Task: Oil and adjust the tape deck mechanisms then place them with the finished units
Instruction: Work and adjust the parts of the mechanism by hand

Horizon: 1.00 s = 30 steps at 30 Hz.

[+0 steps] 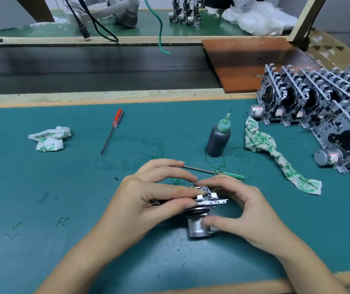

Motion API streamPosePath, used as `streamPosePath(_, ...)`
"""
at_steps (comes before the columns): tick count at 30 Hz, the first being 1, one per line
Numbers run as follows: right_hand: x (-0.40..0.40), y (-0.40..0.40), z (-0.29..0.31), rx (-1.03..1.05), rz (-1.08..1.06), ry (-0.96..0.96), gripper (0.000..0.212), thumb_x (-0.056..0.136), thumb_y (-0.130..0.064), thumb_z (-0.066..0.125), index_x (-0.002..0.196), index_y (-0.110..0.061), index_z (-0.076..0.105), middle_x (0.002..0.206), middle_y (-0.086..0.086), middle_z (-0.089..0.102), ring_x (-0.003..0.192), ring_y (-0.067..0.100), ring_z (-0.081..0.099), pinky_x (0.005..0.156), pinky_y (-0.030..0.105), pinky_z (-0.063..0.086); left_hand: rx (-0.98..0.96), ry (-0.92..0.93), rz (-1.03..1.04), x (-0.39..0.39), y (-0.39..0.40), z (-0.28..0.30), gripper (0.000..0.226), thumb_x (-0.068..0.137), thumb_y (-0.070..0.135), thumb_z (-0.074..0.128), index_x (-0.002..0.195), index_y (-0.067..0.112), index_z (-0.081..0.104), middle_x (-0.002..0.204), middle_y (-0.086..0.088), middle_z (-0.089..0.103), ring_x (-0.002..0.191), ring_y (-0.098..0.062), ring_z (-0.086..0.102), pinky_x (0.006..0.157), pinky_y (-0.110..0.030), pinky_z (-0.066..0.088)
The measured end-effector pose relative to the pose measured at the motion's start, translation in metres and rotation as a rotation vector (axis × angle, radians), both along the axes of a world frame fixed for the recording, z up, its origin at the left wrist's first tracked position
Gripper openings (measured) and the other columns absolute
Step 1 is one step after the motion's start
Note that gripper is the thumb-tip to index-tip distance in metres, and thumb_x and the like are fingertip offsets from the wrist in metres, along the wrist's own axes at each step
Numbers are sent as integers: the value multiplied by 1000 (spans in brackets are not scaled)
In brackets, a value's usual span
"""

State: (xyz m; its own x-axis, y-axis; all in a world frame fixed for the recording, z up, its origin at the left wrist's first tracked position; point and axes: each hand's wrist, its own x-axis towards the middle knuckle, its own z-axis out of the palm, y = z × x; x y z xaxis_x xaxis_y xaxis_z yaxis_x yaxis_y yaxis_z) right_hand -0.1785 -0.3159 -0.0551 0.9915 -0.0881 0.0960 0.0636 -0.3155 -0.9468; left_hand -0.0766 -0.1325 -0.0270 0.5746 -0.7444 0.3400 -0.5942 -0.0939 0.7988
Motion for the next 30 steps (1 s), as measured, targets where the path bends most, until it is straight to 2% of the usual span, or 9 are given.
streamPosePath(3,-10,-9,-1,-191,-78,-25,36,67,-46,73,103,-42,68,106,-20,63,106,5,58,90,10,38,-5,21,1,-1,0,0,25,81,33,62,102,23,72,100,14,69,113,-8,56,92,-15,41)
streamPosePath(5,-16,-12,-3,-346,-111,-71,32,74,-47,67,106,-41,65,101,-22,64,102,3,57,89,14,40,-14,24,0,-1,0,0,25,81,32,63,102,22,72,98,13,69,110,-7,57,91,-15,41)
streamPosePath(9,-21,-9,-12,-689,-149,-200,27,88,-26,54,112,-26,68,92,-21,63,88,9,56,79,21,45,-27,24,-6,0,-1,0,26,81,31,63,104,20,71,96,12,69,103,-7,59,88,-13,42)
streamPosePath(13,-23,-13,-12,-906,-146,-271,32,86,-15,49,111,-26,64,88,-14,66,86,14,54,76,22,41,-32,28,-14,0,-1,0,26,81,30,63,104,20,70,95,12,69,100,-8,60,87,-15,43)
streamPosePath(18,-22,-10,-10,-845,-145,-210,32,86,-14,48,106,-19,72,89,-13,67,83,16,58,75,25,44,-40,9,-10,0,-2,0,25,81,30,63,102,20,71,93,12,69,99,-8,60,86,-17,44)
streamPosePath(21,-19,-11,-2,-622,-123,-103,31,81,-28,63,111,-30,69,97,-21,63,95,6,57,82,25,45,-33,5,-11,0,-2,0,24,81,30,63,102,20,72,94,12,69,102,-9,60,88,-17,44)
streamPosePath(23,-14,-8,4,-486,-65,-27,51,71,-45,68,121,-42,58,109,-24,59,109,1,53,92,17,40,-20,-2,-14,1,-1,0,25,81,32,62,101,21,73,97,13,69,109,-9,57,91,-16,42)
streamPosePath(25,-6,0,6,-355,-29,-5,57,65,-47,74,119,-47,55,114,-24,57,113,2,52,94,11,36,-3,-12,-10,1,0,0,24,81,33,62,100,23,74,103,15,69,119,-9,52,96,-16,39)
streamPosePath(30,7,16,6,-52,-61,-72,28,62,-37,76,88,-35,66,95,-16,64,96,10,61,82,13,41,5,10,-10,0,2,-1,24,81,34,62,100,25,73,110,16,67,127,-12,46,100,-18,36)
